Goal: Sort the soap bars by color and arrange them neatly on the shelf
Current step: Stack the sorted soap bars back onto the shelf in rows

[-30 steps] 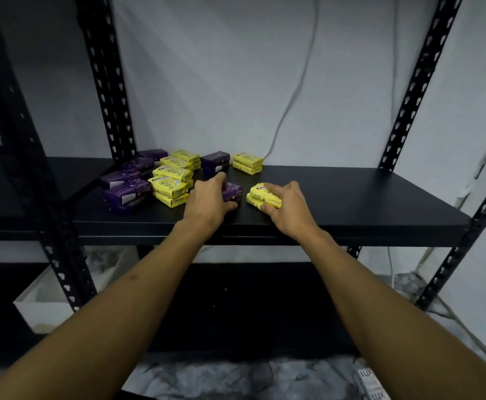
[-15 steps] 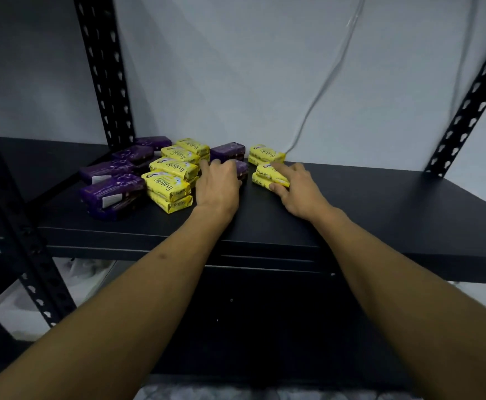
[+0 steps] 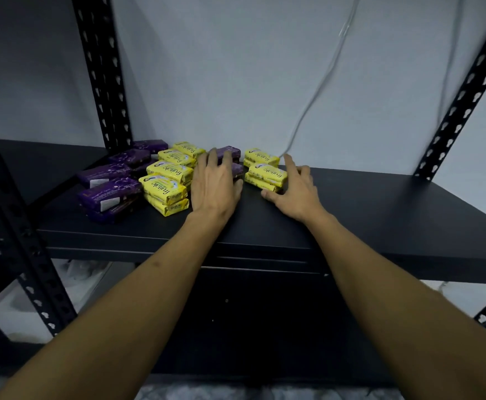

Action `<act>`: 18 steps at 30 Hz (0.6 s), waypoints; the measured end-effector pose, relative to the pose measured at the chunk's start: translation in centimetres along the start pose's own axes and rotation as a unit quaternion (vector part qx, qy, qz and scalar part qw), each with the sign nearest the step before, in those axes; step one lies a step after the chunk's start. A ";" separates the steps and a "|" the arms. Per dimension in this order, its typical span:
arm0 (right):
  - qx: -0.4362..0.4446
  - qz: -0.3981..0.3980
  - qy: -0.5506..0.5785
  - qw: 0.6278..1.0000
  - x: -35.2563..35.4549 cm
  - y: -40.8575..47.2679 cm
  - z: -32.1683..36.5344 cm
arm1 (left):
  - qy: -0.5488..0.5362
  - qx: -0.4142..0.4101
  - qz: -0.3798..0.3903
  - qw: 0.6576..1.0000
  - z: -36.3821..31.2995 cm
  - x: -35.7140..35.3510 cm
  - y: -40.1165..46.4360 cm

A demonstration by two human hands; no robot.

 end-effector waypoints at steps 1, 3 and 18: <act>-0.018 -0.005 -0.012 1.000 0.5 -0.6 -0.1 | -0.004 -0.019 -0.010 1.000 -0.2 0.3 -0.2; -0.045 -0.003 -0.041 0.998 1.6 -2.0 -0.4 | -0.013 -0.059 -0.015 0.998 -0.7 1.0 -0.8; -0.035 0.019 -0.113 0.993 14.6 -19.2 -8.3 | -0.105 -0.130 0.218 0.961 -11.3 5.5 -13.4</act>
Point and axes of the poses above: each hand's wrist, its own y-axis towards the middle knuckle, its own x-axis out of the back of the hand, z = x × y, the point moved 2 cm from there along y, towards the middle knuckle, and after that the axes turned 13 degrees about -z, right-handed, at the moved point
